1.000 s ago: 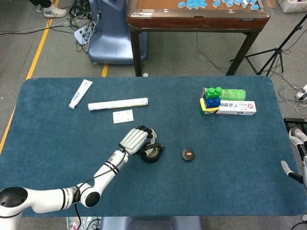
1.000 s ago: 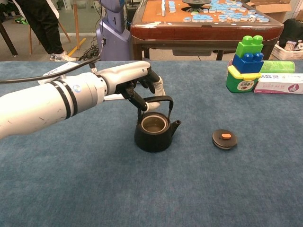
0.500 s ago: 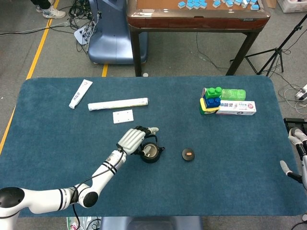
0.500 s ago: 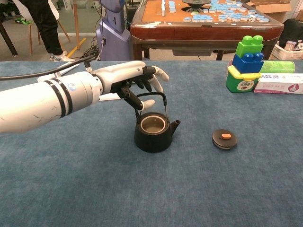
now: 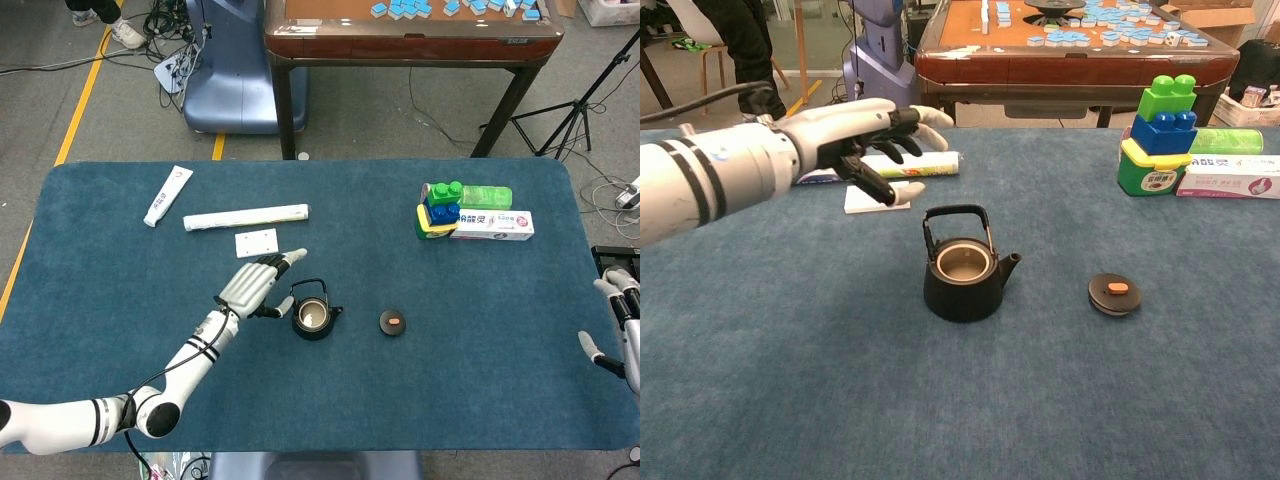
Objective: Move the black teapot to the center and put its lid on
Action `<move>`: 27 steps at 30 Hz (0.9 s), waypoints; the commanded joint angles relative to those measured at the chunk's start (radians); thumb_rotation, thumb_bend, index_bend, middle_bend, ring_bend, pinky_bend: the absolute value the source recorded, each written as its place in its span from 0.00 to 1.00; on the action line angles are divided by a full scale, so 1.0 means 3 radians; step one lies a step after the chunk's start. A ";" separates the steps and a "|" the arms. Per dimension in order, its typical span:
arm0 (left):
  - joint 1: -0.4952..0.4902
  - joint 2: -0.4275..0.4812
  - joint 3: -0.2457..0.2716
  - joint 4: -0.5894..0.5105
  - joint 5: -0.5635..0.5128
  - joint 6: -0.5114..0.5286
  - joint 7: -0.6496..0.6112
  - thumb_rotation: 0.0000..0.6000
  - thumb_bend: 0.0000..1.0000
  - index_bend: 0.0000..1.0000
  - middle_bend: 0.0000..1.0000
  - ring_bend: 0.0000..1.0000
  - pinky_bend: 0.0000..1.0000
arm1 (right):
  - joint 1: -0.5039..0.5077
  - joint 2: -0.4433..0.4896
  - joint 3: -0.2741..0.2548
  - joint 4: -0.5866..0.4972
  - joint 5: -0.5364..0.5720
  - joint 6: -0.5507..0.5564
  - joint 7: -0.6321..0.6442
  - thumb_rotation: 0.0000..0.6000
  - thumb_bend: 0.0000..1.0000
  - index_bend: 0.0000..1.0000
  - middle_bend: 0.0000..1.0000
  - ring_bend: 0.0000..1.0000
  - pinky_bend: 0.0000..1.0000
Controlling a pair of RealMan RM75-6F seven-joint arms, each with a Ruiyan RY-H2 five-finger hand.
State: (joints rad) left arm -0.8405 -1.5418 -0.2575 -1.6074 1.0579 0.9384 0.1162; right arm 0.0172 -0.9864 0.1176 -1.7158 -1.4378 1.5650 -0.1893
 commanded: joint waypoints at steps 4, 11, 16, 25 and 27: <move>0.0397 0.0481 0.0160 -0.0395 0.0219 0.0371 -0.0131 1.00 0.39 0.06 0.13 0.14 0.14 | 0.0061 0.0028 -0.0022 -0.0040 -0.0067 -0.0089 -0.0026 1.00 0.28 0.22 0.19 0.00 0.05; 0.0835 0.0868 0.0395 -0.0570 0.0374 0.0844 -0.0016 1.00 0.34 0.06 0.13 0.14 0.14 | 0.0213 0.0078 -0.0082 -0.0130 -0.0238 -0.0325 0.0024 1.00 0.28 0.22 0.19 0.00 0.05; 0.1156 0.1042 0.0562 -0.0624 0.0449 0.1160 0.0034 1.00 0.31 0.06 0.13 0.14 0.14 | 0.0411 0.0097 -0.0116 -0.0207 -0.0390 -0.0602 0.0052 1.00 0.24 0.22 0.21 0.00 0.05; 0.1686 0.1111 0.0836 -0.0479 0.0703 0.1716 0.0141 1.00 0.30 0.06 0.13 0.14 0.14 | 0.0895 0.0051 -0.0096 -0.0334 -0.0527 -0.1236 0.0171 1.00 0.21 0.25 0.21 0.00 0.05; 0.1786 0.1120 0.0874 -0.0445 0.0749 0.1796 0.0107 1.00 0.30 0.06 0.13 0.14 0.14 | 0.1021 0.0027 -0.0082 -0.0349 -0.0527 -0.1400 0.0168 1.00 0.21 0.27 0.21 0.00 0.05</move>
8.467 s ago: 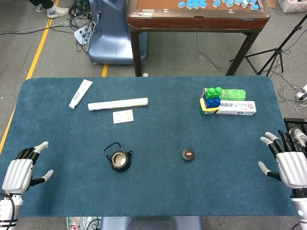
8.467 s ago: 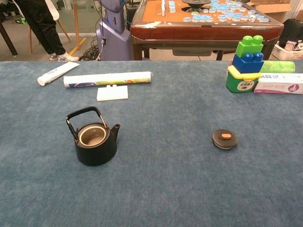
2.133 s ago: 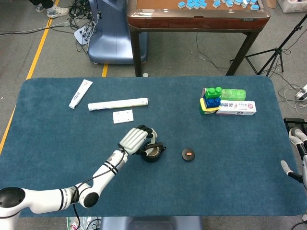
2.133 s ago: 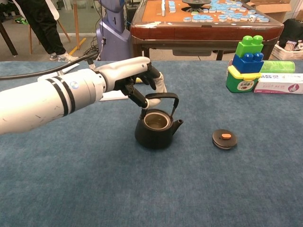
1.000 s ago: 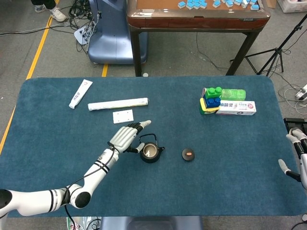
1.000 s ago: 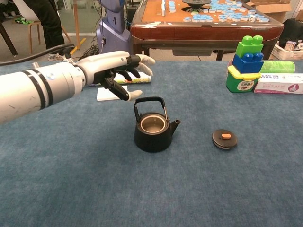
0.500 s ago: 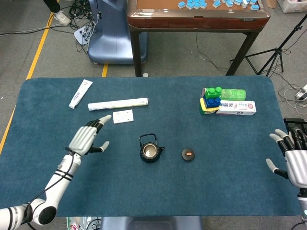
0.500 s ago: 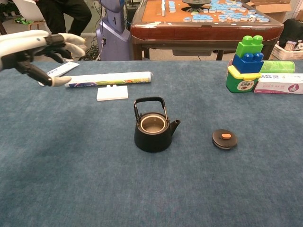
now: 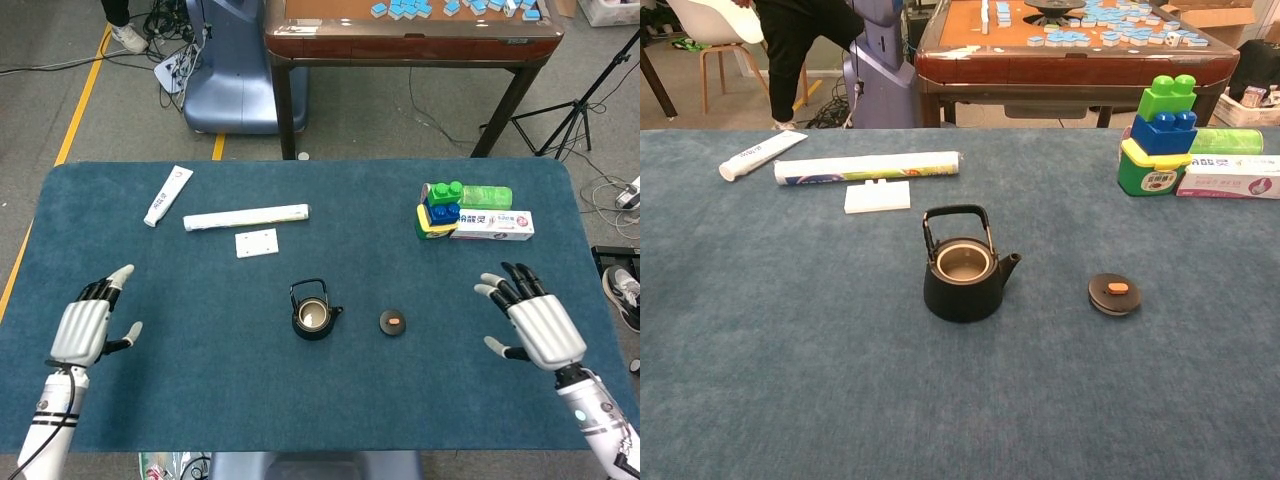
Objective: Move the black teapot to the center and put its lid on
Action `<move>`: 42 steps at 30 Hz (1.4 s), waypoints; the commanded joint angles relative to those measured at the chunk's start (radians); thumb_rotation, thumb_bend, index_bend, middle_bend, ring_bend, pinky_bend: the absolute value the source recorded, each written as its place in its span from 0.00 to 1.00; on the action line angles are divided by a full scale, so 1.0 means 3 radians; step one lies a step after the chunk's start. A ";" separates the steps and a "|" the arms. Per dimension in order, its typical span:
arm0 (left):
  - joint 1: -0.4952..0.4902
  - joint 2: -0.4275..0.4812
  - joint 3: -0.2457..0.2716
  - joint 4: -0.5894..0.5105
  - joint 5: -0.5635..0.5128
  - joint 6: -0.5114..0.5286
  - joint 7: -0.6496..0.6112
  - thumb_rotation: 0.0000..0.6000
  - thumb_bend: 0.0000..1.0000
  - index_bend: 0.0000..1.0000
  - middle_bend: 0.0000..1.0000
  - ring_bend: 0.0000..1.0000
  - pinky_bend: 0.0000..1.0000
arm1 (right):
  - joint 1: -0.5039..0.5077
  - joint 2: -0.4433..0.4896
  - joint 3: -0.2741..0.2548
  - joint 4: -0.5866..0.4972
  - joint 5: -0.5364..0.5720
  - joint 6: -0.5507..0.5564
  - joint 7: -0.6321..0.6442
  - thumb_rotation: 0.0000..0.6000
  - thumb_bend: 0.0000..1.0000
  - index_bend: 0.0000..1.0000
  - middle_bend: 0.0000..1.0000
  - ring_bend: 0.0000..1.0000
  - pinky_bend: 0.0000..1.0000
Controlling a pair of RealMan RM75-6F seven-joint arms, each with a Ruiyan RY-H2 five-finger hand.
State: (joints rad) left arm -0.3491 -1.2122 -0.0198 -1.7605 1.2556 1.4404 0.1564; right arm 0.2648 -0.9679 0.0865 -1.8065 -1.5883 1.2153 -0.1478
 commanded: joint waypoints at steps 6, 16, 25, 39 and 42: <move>0.0346 0.0039 0.0118 0.0119 0.0186 0.0247 -0.0151 1.00 0.30 0.06 0.13 0.14 0.14 | 0.0563 -0.0206 0.0076 -0.0039 0.0050 -0.0704 -0.0084 1.00 0.21 0.30 0.21 0.00 0.05; 0.0506 0.0105 0.0097 0.0041 0.0345 0.0320 -0.0242 1.00 0.30 0.06 0.13 0.14 0.14 | 0.1016 -0.0672 0.0135 0.0251 0.0472 -0.1251 -0.0715 1.00 0.21 0.31 0.18 0.00 0.03; 0.0599 0.0133 0.0063 0.0023 0.0357 0.0270 -0.0335 1.00 0.30 0.06 0.13 0.14 0.14 | 0.1169 -0.1060 0.0039 0.0558 0.0868 -0.1378 -0.1196 1.00 0.21 0.31 0.06 0.00 0.00; 0.0679 0.0131 -0.0007 0.0026 0.0343 0.0179 -0.0386 1.00 0.30 0.06 0.13 0.14 0.13 | 0.1414 -0.1413 -0.0034 0.0866 0.1242 -0.1518 -0.1475 1.00 0.21 0.31 0.05 0.00 0.00; 0.0695 0.0133 -0.0016 0.0027 0.0340 0.0168 -0.0397 1.00 0.30 0.06 0.13 0.14 0.13 | 0.1460 -0.1440 -0.0040 0.0896 0.1305 -0.1538 -0.1501 1.00 0.21 0.31 0.05 0.00 0.00</move>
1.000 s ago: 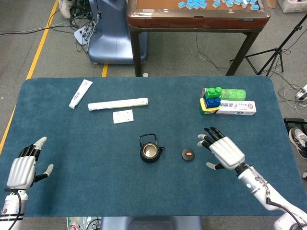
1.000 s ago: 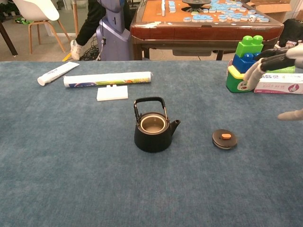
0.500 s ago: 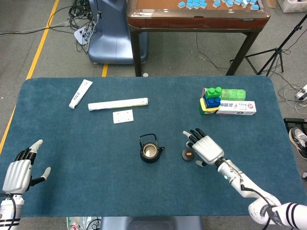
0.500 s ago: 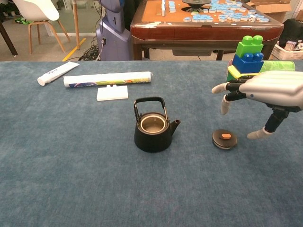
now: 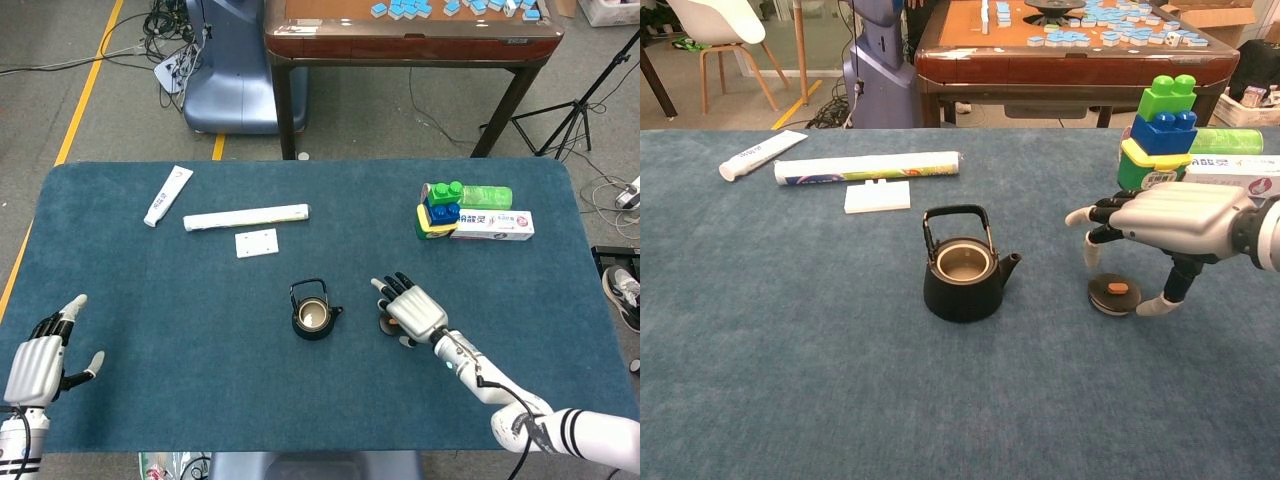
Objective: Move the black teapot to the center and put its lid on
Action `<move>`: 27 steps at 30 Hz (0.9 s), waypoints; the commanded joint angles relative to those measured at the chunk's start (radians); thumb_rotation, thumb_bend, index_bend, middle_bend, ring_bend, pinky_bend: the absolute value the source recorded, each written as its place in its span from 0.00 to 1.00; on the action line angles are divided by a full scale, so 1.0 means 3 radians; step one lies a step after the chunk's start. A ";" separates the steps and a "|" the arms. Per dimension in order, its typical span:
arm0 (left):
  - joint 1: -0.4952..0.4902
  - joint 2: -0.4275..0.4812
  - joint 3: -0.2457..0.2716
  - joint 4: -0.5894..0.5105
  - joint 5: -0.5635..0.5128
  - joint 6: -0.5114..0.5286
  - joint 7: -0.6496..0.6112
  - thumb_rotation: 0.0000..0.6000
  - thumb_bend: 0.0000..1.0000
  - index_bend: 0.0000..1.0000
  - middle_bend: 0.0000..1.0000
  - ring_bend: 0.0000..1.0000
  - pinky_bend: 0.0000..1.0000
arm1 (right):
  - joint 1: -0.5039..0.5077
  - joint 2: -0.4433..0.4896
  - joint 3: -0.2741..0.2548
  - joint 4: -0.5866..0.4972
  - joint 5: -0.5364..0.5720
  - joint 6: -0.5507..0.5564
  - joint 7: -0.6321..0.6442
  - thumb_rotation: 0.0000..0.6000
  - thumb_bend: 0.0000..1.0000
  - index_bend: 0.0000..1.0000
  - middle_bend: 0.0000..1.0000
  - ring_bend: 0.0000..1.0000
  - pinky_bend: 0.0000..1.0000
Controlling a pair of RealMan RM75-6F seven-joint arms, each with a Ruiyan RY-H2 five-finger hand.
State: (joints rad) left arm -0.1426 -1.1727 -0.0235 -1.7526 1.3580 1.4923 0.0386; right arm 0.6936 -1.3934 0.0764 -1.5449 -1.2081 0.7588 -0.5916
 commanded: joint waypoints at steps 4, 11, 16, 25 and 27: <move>0.0025 0.0009 -0.0020 0.0003 0.0003 -0.0021 -0.0020 1.00 0.30 0.06 0.13 0.14 0.13 | 0.0092 -0.0055 -0.0025 0.0066 0.0122 -0.0036 -0.0063 1.00 0.21 0.32 0.05 0.00 0.00; 0.0044 0.0019 -0.0044 0.0017 0.0007 -0.0061 -0.0056 1.00 0.30 0.06 0.13 0.14 0.13 | 0.0167 -0.0082 -0.0073 0.0095 0.0238 -0.0051 -0.0110 1.00 0.21 0.32 0.05 0.00 0.00; 0.0057 0.0008 -0.0061 0.0025 0.0012 -0.0073 -0.0053 1.00 0.30 0.06 0.13 0.14 0.13 | 0.0202 -0.0095 -0.0116 0.0109 0.0298 -0.0043 -0.0124 1.00 0.21 0.32 0.05 0.00 0.00; 0.0087 -0.0001 -0.0080 0.0055 0.0021 -0.0088 -0.0075 1.00 0.30 0.06 0.13 0.14 0.13 | 0.0278 -0.0143 -0.0161 0.0167 0.0393 -0.0029 -0.0167 1.00 0.21 0.32 0.05 0.00 0.00; 0.0093 0.0001 -0.0087 0.0059 0.0021 -0.0088 -0.0079 1.00 0.30 0.06 0.13 0.14 0.13 | 0.0291 -0.0149 -0.0172 0.0171 0.0407 -0.0021 -0.0174 1.00 0.21 0.33 0.05 0.00 0.00</move>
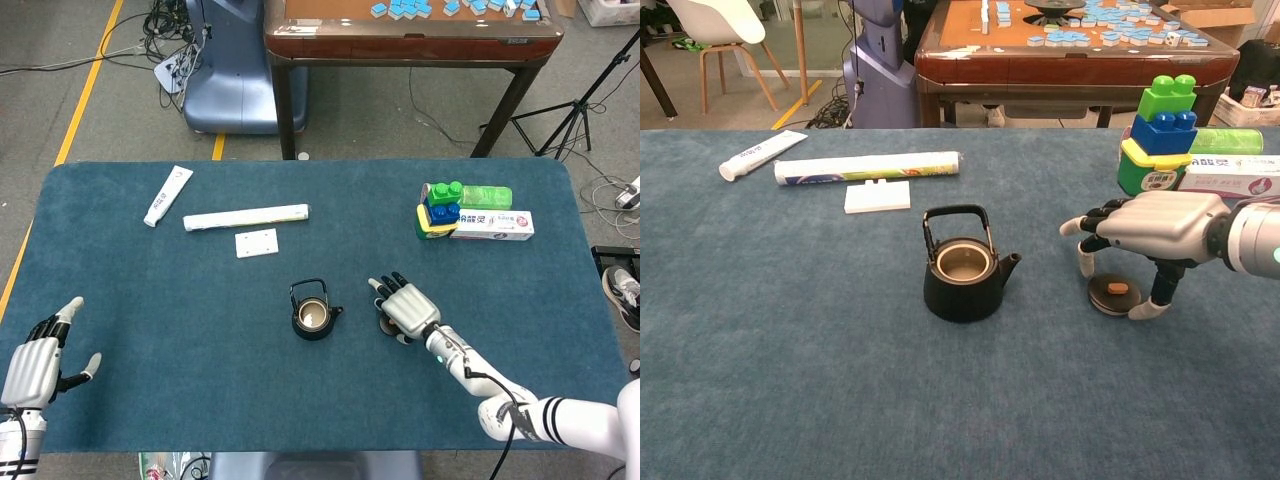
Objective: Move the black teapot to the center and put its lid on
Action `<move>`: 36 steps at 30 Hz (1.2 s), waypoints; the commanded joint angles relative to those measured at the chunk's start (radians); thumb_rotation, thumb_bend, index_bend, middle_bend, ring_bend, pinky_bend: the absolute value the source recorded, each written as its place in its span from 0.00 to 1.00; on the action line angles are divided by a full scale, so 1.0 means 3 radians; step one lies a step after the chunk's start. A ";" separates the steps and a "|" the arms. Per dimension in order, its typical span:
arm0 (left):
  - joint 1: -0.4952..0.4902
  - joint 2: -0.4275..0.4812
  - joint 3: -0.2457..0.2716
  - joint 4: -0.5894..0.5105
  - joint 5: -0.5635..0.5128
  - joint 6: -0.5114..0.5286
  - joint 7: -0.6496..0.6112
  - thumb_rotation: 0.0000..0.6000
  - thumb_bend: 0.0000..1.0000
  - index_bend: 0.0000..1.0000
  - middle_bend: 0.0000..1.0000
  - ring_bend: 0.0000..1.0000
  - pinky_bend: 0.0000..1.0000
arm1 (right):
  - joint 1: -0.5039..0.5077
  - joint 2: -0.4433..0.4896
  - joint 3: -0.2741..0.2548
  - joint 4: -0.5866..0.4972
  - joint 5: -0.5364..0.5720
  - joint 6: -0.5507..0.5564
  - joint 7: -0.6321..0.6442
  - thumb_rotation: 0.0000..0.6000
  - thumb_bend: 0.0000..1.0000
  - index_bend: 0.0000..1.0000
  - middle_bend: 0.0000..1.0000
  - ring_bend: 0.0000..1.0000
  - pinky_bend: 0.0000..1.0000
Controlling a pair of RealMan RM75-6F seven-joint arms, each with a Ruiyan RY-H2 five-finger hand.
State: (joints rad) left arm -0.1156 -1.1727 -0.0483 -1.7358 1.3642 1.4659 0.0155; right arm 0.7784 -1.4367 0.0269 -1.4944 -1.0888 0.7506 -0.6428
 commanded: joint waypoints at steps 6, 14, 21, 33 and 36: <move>0.0011 -0.0002 -0.0013 0.0010 0.0009 -0.0015 0.0004 1.00 0.30 0.06 0.13 0.14 0.13 | 0.0038 -0.0013 -0.0042 0.0001 0.0044 0.0028 -0.0027 1.00 0.22 0.37 0.05 0.00 0.00; 0.0031 0.0001 -0.0024 0.0011 0.0018 -0.0019 0.0002 1.00 0.30 0.06 0.13 0.14 0.13 | 0.0062 -0.0026 -0.0071 -0.0006 0.0077 0.0074 -0.0018 1.00 0.26 0.42 0.08 0.00 0.00; 0.0031 0.0001 -0.0039 -0.0001 0.0034 -0.0028 0.0017 1.00 0.30 0.06 0.13 0.14 0.13 | 0.0041 0.0106 -0.0054 -0.0154 0.0019 0.0156 0.0124 1.00 0.26 0.44 0.09 0.00 0.00; 0.0027 0.0030 -0.0055 -0.0081 0.0073 -0.0030 0.0088 1.00 0.30 0.06 0.13 0.14 0.13 | 0.0207 0.0609 0.0245 -0.0846 -0.0129 0.0224 0.0336 1.00 0.26 0.45 0.10 0.00 0.00; 0.0030 0.0038 -0.0055 -0.0105 0.0082 -0.0025 0.0106 1.00 0.30 0.06 0.13 0.14 0.13 | 0.0301 0.0643 0.0310 -0.0903 -0.0087 0.0186 0.0289 1.00 0.26 0.46 0.10 0.00 0.00</move>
State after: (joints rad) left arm -0.1069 -1.1617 -0.0648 -1.7670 1.3886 1.4583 0.0472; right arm 0.8558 -1.2507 0.1113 -1.7555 -1.1222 0.8131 -0.5498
